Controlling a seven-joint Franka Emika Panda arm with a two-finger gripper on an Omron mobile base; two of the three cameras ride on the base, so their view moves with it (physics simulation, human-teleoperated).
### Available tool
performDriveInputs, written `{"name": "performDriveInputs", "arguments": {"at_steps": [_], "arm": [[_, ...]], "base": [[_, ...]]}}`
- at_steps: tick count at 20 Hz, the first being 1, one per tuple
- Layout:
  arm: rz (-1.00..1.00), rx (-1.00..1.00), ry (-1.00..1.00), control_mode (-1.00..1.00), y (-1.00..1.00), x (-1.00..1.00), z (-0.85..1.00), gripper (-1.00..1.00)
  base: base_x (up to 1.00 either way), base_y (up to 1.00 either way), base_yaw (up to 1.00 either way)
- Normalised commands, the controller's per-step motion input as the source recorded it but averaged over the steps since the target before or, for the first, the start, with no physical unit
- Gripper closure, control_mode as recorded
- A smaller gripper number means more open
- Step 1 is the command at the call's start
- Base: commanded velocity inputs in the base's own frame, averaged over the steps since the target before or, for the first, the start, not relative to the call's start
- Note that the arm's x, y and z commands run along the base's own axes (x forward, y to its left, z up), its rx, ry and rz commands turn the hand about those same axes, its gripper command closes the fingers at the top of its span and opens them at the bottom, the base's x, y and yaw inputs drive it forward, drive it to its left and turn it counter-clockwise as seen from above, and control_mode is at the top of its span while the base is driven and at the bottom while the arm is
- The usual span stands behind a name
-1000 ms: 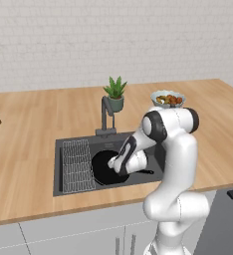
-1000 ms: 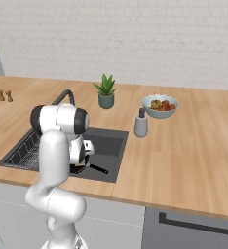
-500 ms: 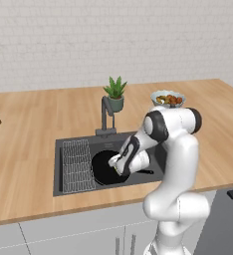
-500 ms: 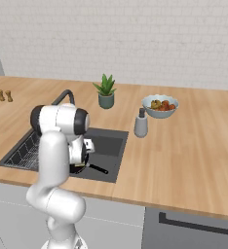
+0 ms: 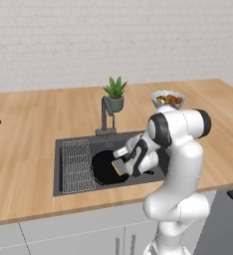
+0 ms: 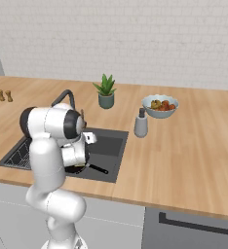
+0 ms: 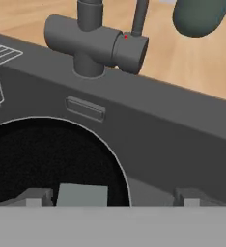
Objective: Pick the pan and sponge and place them into the sink. Then turn on the water.
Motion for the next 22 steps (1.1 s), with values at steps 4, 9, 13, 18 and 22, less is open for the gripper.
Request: {"name": "performDriveInputs", "arguments": {"at_steps": [4, 9, 13, 18, 22], "arm": [[-0.07, 0.0, -0.25, -1.0, -0.06, -0.06, 0.45, -1.0], [-0.07, 0.0, -0.26, -1.0, -0.03, -0.09, 0.47, -1.0], [-0.06, 0.0, -0.22, -1.0, 0.0, -0.01, 0.39, -1.0], [-0.09, 0.03, -0.12, -1.0, 0.01, 0.13, 0.36, -1.0], [-0.1, 0.07, -0.06, -1.0, 0.0, 0.13, 0.28, -1.0]], "base": [[0.0, 0.0, 0.0], [0.0, 0.0, 0.0], [0.0, 0.0, 0.0], [0.0, 0.0, 0.0], [0.0, 0.0, 0.0]]}}
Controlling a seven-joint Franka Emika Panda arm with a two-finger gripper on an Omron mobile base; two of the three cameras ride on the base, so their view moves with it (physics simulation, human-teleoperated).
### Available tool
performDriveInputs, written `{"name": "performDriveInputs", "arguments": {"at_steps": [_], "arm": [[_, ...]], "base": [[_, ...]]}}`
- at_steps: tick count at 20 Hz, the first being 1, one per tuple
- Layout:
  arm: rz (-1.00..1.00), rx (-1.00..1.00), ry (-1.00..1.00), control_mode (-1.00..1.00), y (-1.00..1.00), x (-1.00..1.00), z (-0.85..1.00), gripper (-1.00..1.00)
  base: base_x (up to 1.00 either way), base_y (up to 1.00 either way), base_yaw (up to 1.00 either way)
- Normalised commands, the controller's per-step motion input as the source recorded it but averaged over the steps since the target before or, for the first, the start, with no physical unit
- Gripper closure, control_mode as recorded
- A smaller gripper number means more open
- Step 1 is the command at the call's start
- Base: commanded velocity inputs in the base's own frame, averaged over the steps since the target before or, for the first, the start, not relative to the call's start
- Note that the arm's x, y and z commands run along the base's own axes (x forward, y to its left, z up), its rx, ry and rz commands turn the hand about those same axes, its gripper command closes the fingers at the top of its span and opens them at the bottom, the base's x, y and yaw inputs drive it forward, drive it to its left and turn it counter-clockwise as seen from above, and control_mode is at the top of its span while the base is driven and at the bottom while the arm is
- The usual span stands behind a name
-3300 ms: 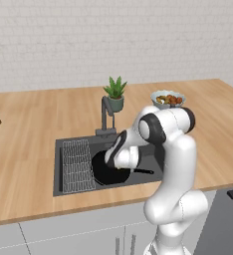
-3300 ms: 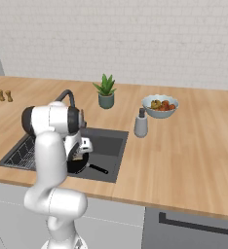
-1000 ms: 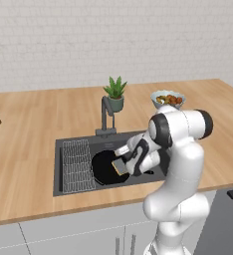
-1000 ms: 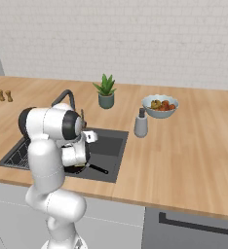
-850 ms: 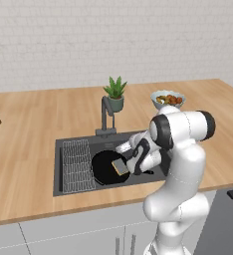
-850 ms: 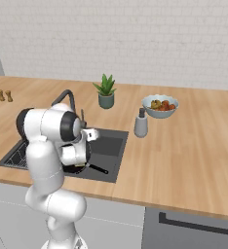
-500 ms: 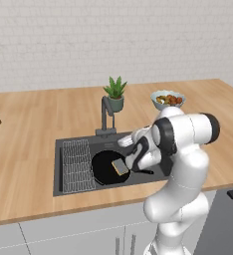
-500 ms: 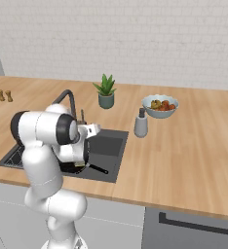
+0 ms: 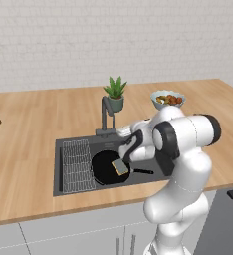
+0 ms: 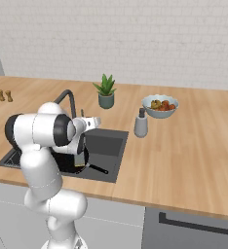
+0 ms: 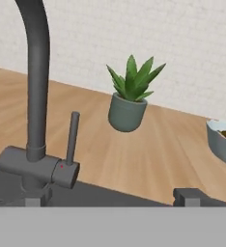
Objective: Pick the pan and sponge and place them into the sink. Then turn on the water.
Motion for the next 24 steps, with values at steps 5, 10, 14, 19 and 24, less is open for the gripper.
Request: {"name": "performDriveInputs", "arguments": {"at_steps": [5, 10, 14, 19, 24], "arm": [[-0.03, 0.07, -0.04, -1.0, 0.0, 0.03, 0.04, -1.0], [0.0, 0.11, -0.02, -1.0, 0.0, 0.03, 0.02, -1.0], [0.0, 0.1, 0.0, -1.0, -0.01, 0.11, 0.0, -1.0], [0.0, 0.07, -0.04, -1.0, 0.0, 0.19, -0.07, -1.0], [0.0, 0.03, -0.06, -1.0, 0.0, 0.26, -0.24, -1.0]], "base": [[0.0, 0.0, 0.0], [0.0, 0.0, 0.0], [0.0, 0.0, 0.0], [0.0, 0.0, 0.0], [0.0, 0.0, 0.0]]}}
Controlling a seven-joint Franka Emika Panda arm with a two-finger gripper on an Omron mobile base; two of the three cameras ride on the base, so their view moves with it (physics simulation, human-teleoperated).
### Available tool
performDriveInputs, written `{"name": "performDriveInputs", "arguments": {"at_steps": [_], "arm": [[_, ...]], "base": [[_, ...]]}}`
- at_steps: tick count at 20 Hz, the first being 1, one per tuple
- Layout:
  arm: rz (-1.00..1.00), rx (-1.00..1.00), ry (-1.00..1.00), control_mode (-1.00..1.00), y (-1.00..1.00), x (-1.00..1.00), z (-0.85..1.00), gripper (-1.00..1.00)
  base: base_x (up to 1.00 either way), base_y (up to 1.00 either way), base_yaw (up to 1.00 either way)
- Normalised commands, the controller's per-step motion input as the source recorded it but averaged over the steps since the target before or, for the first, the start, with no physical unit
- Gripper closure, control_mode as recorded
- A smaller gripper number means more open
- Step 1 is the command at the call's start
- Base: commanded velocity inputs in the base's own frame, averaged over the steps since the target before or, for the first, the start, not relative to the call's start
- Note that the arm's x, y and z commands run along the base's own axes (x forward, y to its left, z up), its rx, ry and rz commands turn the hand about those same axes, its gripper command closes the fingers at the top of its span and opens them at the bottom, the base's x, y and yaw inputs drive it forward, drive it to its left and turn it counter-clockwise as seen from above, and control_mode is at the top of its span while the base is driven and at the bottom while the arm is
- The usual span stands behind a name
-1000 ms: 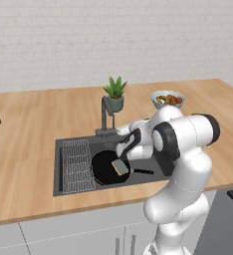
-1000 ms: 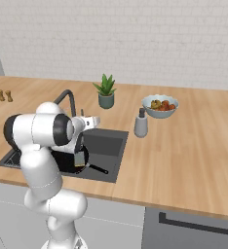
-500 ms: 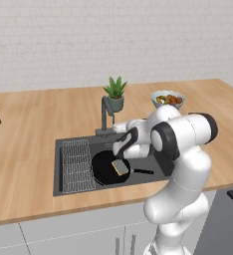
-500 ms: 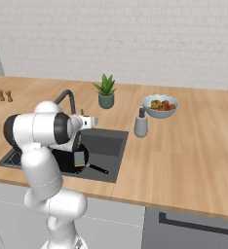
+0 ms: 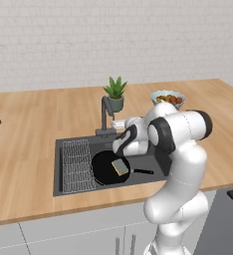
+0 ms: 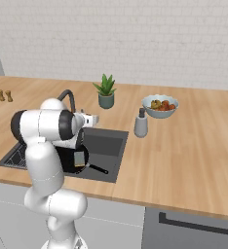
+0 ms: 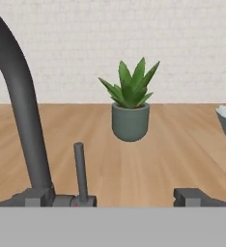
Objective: Pick the pan and sponge and place them into the sink. Then turn on the water.
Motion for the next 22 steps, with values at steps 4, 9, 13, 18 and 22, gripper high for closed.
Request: {"name": "performDriveInputs", "arguments": {"at_steps": [4, 9, 13, 18, 22], "arm": [[0.0, 0.08, -0.07, -1.0, 0.0, 0.17, -0.27, -1.0], [0.0, 0.04, -0.07, -1.0, 0.0, 0.07, -0.32, -1.0], [0.0, 0.04, -0.08, -1.0, 0.0, 0.06, -0.35, -1.0], [0.0, 0.03, -0.07, -1.0, 0.0, 0.09, -0.38, -1.0], [0.0, 0.01, -0.07, -1.0, 0.0, 0.05, -0.33, -1.0]], "base": [[0.0, 0.0, 0.0], [0.0, 0.0, 0.0], [0.0, 0.0, 0.0], [0.0, 0.0, 0.0], [0.0, 0.0, 0.0]]}}
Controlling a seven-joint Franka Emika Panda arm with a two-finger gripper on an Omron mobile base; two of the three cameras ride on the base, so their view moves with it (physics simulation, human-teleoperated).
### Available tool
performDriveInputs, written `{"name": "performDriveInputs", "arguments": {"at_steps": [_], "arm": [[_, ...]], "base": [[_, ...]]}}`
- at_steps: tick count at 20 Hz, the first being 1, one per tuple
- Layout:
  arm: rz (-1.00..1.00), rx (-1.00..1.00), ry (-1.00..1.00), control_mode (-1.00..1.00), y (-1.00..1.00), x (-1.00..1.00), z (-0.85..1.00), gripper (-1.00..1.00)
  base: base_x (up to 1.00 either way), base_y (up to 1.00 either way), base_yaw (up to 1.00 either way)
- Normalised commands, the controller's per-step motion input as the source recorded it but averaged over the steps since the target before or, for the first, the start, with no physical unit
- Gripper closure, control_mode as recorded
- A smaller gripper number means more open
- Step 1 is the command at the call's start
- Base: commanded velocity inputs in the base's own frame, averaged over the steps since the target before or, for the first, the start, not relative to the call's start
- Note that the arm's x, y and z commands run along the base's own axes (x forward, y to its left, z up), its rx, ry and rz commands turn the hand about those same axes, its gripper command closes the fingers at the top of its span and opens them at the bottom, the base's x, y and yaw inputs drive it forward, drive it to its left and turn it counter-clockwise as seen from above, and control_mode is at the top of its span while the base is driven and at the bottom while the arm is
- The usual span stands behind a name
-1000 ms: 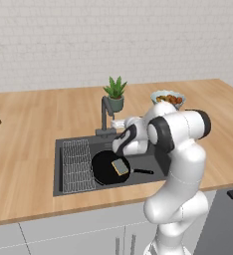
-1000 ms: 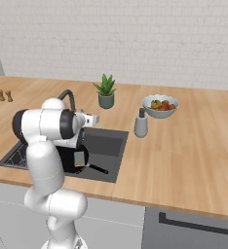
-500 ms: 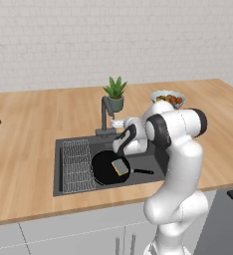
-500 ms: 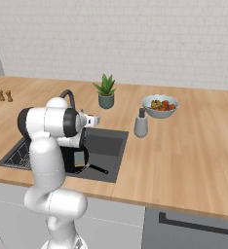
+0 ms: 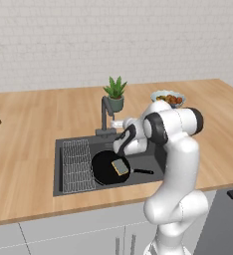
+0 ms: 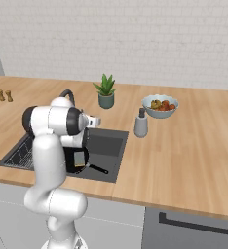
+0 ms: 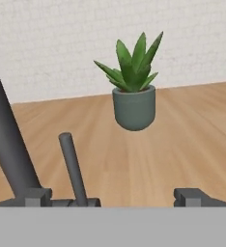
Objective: Pick the pan and sponge and place them into the sink. Then turn on the water.
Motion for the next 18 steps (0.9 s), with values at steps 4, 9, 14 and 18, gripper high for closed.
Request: {"name": "performDriveInputs", "arguments": {"at_steps": [4, 9, 14, 18], "arm": [[0.0, 0.0, -0.04, -1.0, 0.04, 0.01, -0.33, -1.0], [0.0, 0.0, -0.06, -1.0, 0.11, 0.03, -0.32, -1.0], [0.0, 0.0, -0.09, -1.0, 0.09, 0.08, -0.28, -1.0], [0.0, 0.0, -0.12, -1.0, 0.04, 0.14, -0.1, -1.0]], "base": [[0.0, 0.0, 0.0], [0.0, 0.0, 0.0], [0.0, 0.0, 0.0], [0.0, 0.0, 0.0]]}}
